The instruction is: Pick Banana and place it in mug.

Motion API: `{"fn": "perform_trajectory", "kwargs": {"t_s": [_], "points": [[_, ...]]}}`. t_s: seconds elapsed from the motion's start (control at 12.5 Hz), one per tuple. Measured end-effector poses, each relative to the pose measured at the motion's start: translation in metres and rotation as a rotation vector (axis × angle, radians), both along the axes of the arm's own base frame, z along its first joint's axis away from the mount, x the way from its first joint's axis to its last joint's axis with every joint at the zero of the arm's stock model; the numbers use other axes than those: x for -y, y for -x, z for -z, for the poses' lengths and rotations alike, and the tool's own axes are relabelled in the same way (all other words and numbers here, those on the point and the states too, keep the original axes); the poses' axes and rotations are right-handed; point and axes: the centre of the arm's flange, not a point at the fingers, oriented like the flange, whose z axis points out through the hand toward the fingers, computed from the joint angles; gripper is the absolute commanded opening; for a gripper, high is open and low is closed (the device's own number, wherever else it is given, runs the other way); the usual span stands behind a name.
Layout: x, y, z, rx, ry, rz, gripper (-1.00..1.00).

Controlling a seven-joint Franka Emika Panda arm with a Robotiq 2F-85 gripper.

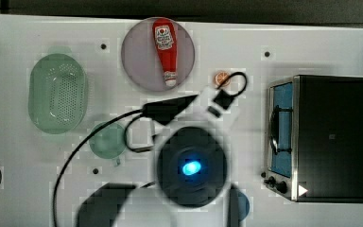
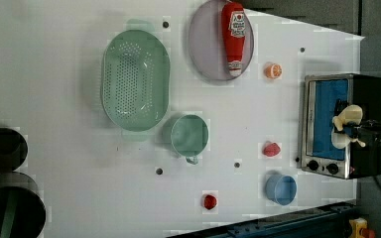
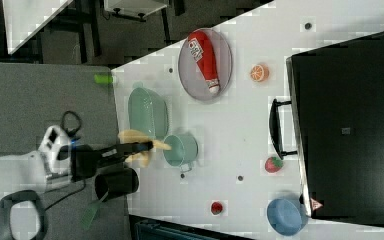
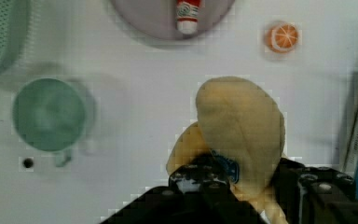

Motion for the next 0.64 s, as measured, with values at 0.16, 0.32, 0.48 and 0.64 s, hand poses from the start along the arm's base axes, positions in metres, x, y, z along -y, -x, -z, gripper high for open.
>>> {"fn": "perform_trajectory", "kwargs": {"t_s": [0.16,0.32,0.48,0.64], "points": [[-0.043,-0.001,0.017,-0.046,-0.004,-0.005,-0.37],[-0.08,-0.001,0.05,-0.126,-0.01,0.02,-0.37],[-0.108,0.011,0.09,-0.209,0.012,0.076,-0.37],[-0.137,0.013,0.117,-0.259,0.006,0.121,-0.37]]}}
